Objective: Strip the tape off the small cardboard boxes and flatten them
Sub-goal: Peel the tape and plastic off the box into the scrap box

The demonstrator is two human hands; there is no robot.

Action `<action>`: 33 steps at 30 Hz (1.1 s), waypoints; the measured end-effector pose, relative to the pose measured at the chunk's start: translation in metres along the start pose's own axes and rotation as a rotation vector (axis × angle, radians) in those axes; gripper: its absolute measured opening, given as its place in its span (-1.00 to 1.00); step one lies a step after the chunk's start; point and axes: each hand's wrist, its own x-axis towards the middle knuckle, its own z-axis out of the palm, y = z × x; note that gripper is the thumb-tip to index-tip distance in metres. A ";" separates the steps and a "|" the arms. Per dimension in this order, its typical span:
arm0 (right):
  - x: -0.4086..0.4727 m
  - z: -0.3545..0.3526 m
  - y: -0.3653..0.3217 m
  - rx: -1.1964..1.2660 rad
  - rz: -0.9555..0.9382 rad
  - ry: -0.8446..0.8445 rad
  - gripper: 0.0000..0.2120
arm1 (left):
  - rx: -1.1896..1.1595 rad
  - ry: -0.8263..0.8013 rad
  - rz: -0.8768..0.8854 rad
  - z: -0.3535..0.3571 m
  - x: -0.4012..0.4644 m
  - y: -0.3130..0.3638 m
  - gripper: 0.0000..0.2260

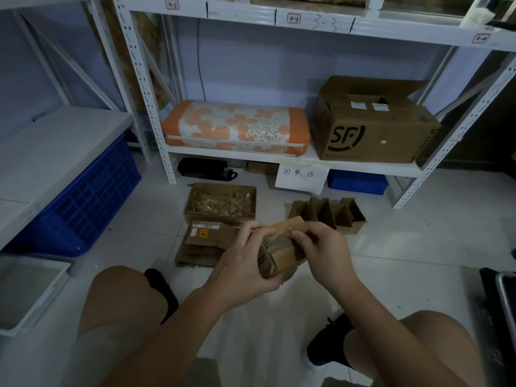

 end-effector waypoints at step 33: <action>-0.010 0.039 -0.015 -0.126 -0.273 0.028 -0.84 | 0.508 -0.052 -0.144 0.019 0.008 -0.003 -0.16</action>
